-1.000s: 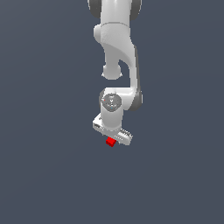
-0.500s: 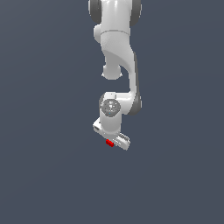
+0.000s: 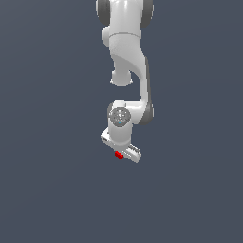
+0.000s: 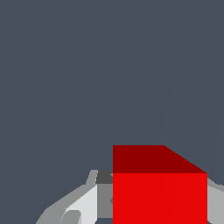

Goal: Pick up the red cube and move it to a goal position.

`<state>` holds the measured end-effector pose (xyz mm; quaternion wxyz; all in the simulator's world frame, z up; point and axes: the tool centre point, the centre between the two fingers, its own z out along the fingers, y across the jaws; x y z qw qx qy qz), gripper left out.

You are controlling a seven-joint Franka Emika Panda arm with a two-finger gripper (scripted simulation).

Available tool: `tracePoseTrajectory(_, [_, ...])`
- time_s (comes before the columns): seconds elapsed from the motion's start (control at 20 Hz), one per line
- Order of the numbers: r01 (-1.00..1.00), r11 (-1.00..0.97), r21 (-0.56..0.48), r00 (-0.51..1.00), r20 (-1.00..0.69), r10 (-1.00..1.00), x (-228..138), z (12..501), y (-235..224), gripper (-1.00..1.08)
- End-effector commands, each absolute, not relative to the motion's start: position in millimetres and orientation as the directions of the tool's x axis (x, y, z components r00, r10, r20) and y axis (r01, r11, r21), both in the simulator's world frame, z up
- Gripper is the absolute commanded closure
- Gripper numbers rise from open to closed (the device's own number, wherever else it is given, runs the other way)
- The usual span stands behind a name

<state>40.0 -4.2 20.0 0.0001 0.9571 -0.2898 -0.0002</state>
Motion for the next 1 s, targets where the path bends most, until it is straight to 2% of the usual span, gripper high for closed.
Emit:
tracePoseTrajectory(0.0, [-0.555, -0.832, 0.000, 0.832, 0.000, -0.555, 40, 20, -4, 1.08])
tracePoseTrajectory(0.45, [-0.555, -0.832, 0.000, 0.832, 0.000, -0.555, 28, 36, 0, 1.08])
tracePoseTrajectory(0.95, [-0.555, -0.832, -0.001, 0.832, -0.001, -0.555, -7, 81, 12, 1.08])
